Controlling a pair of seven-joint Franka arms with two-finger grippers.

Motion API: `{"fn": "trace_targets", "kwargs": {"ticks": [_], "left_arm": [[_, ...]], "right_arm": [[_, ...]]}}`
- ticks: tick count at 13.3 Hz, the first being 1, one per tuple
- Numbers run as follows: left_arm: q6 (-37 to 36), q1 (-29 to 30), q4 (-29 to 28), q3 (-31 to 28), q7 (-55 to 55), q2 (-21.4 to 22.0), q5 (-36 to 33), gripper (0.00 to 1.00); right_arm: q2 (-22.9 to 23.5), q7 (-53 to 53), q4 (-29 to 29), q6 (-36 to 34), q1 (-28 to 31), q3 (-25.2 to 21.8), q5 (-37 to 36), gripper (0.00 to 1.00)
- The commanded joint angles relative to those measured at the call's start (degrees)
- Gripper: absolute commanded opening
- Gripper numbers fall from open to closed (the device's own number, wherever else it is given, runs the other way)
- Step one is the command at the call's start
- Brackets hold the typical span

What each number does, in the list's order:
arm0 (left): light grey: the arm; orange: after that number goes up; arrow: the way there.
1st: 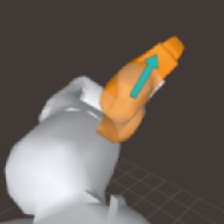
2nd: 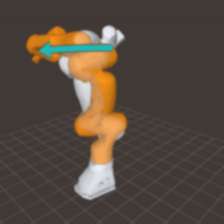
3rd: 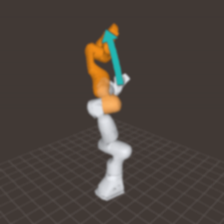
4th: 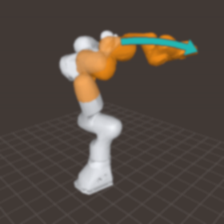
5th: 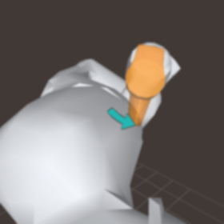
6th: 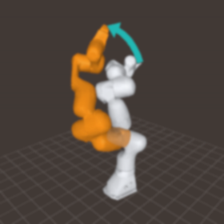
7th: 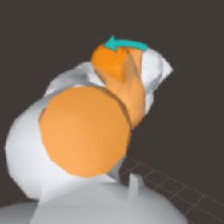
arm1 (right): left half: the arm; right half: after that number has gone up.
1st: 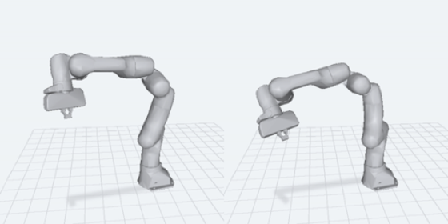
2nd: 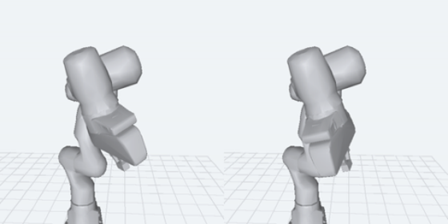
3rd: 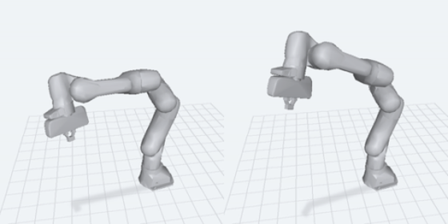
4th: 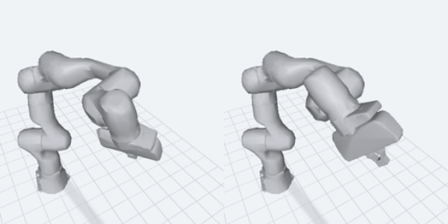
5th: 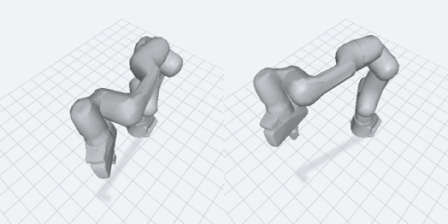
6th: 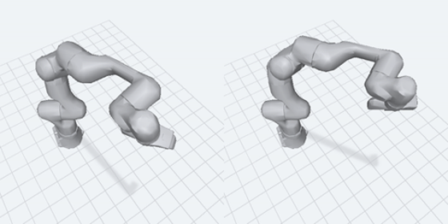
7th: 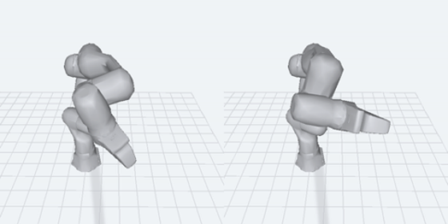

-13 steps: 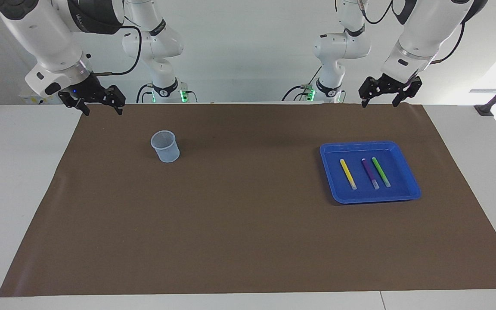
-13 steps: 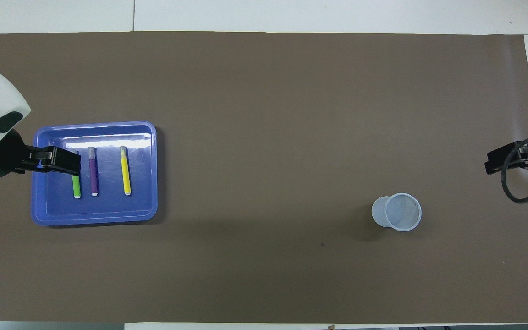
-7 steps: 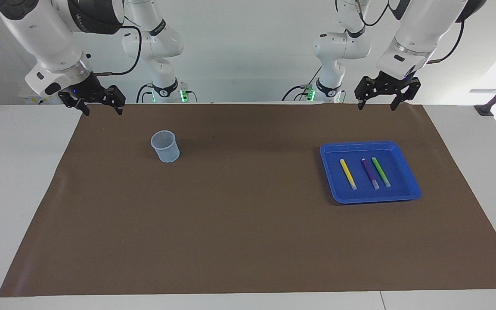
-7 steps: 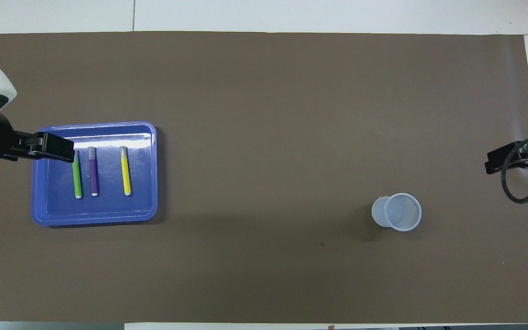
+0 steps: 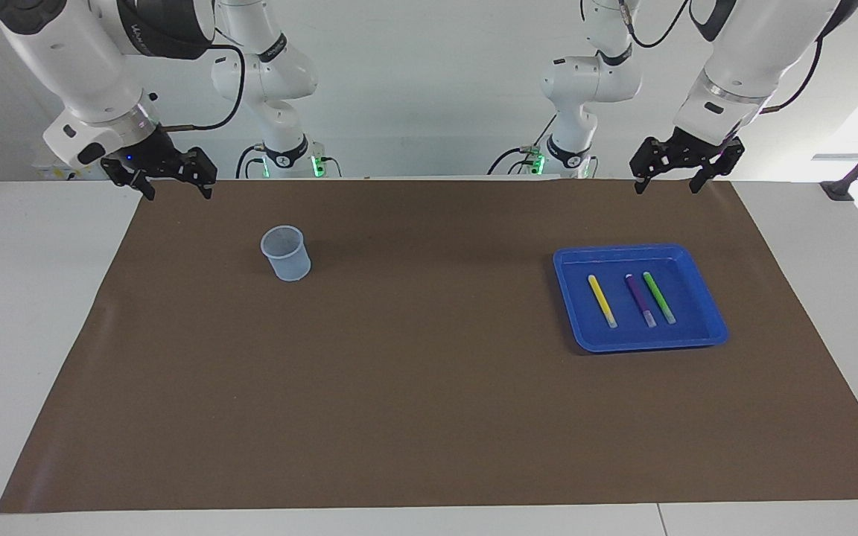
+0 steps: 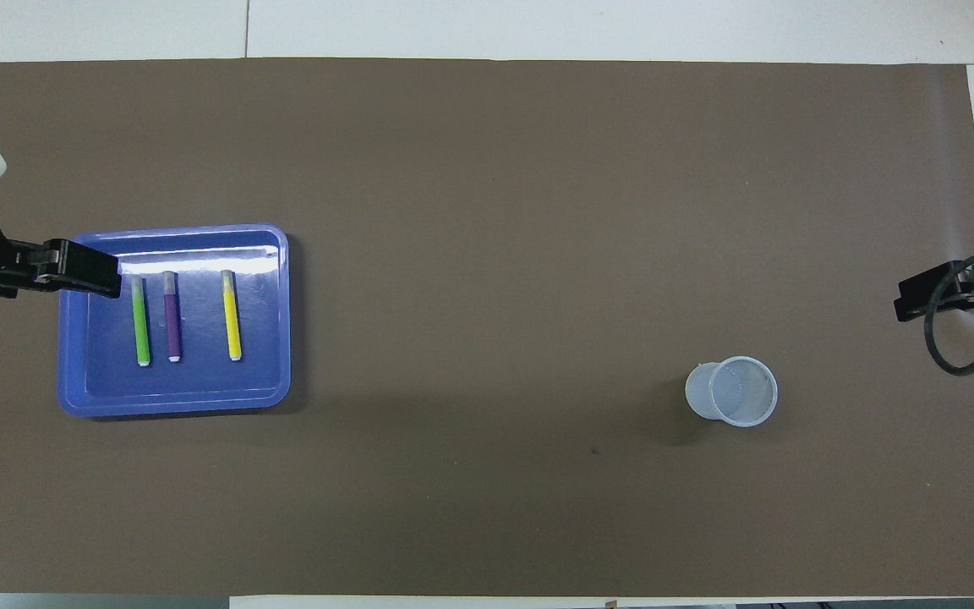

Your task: Right arm passes pens to left for tray arrangement

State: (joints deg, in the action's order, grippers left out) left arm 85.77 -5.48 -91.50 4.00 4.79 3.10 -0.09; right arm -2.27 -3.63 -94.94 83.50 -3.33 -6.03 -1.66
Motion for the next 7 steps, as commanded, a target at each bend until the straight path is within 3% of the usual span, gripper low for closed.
{"fn": "trace_targets", "kwargs": {"ticks": [1, 7], "left_arm": [[-1.3, 1.2, 1.2, 0.0, -0.4, -0.7, -0.5, 1.0], [-1.1, 1.4, 0.7, 0.0, 0.2, -0.2, -0.4, 1.0]], "right_arm": [[-1.1, -1.0, -1.2, 0.9, 0.2, -0.2, 0.8, 1.0], [-1.1, -1.0, -1.2, 0.9, 0.2, -0.2, 0.8, 1.0]]}}
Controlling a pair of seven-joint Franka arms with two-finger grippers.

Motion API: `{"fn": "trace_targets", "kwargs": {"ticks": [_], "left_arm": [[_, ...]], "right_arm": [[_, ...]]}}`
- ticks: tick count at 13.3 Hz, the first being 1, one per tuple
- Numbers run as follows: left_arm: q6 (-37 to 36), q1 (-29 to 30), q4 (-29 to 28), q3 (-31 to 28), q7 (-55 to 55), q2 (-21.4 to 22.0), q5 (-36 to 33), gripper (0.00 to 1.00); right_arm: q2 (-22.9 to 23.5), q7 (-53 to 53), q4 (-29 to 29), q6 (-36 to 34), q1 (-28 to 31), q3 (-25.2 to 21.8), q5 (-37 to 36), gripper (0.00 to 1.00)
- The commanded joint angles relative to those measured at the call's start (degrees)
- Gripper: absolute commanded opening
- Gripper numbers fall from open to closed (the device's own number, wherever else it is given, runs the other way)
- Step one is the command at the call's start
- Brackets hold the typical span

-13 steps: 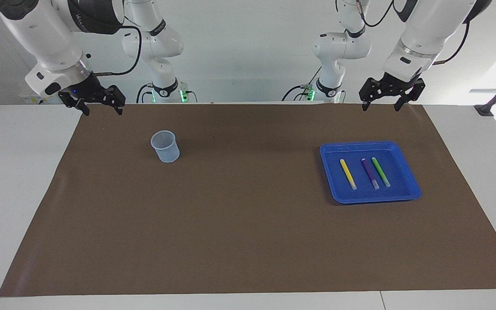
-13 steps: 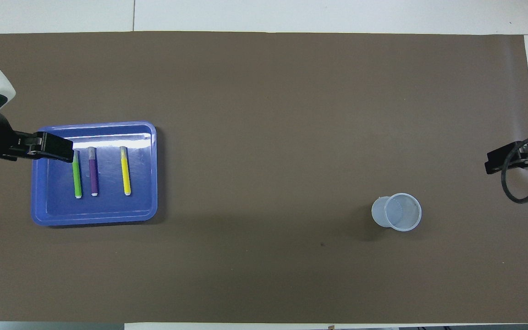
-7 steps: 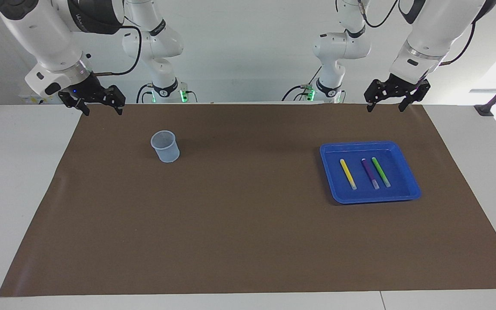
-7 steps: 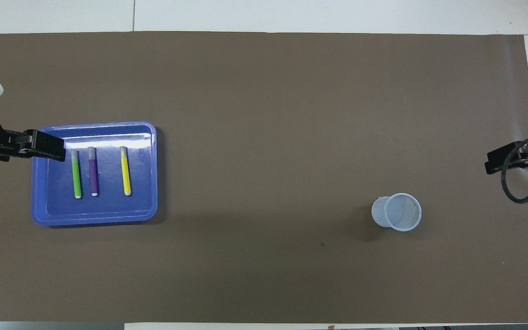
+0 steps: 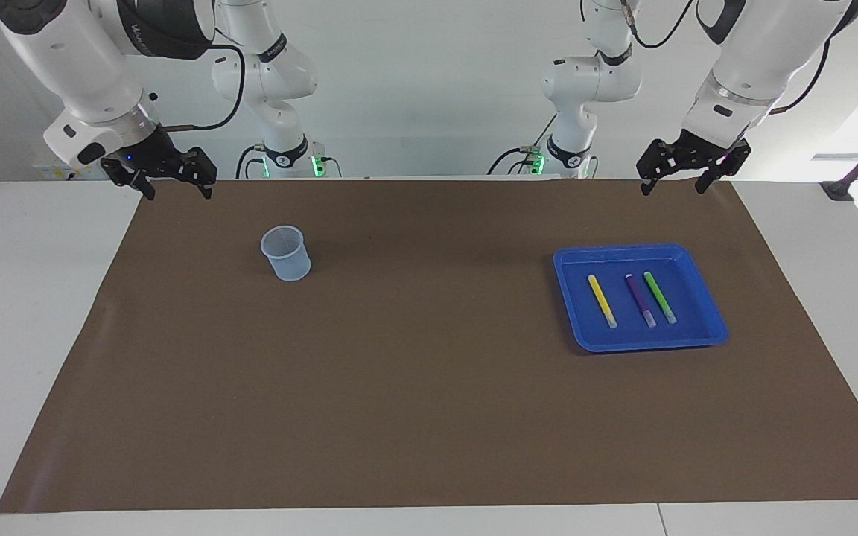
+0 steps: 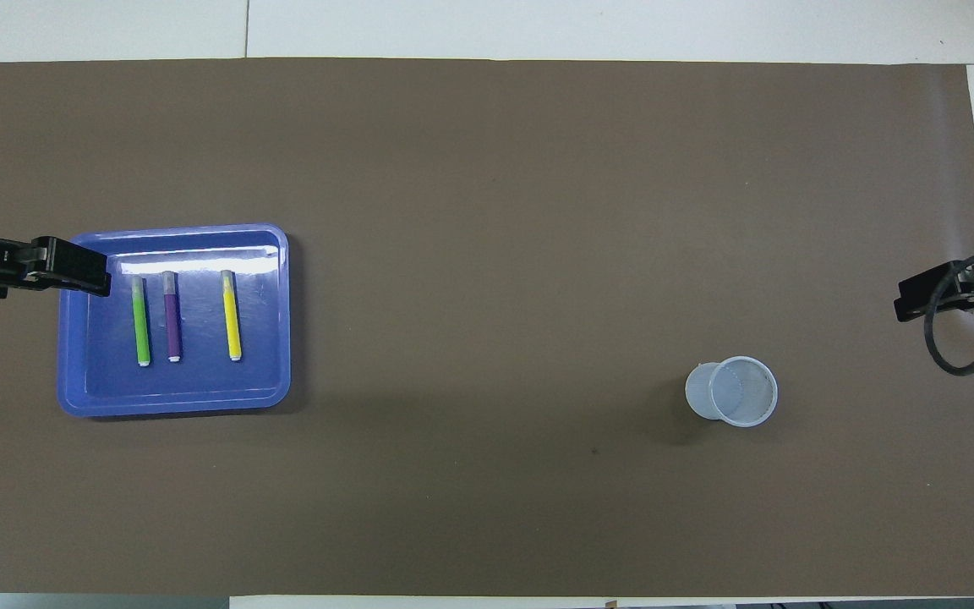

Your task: Right arm passes pens to left for tray arrangement

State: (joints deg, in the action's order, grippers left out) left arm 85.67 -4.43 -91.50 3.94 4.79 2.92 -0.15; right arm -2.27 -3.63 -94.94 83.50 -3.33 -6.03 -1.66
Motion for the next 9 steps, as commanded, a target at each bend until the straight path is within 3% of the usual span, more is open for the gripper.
{"fn": "trace_targets", "kwargs": {"ticks": [1, 9], "left_arm": [[-0.1, 0.4, 0.5, 0.0, 0.2, 0.0, -0.4, 1.0], [0.6, 0.0, -0.2, 0.2, 0.2, 0.4, -0.4, 1.0]], "right_arm": [[-1.1, -1.0, -1.2, 0.9, 0.2, -0.2, 0.8, 1.0], [-1.1, -1.0, -1.2, 0.9, 0.2, -0.2, 0.8, 1.0]]}}
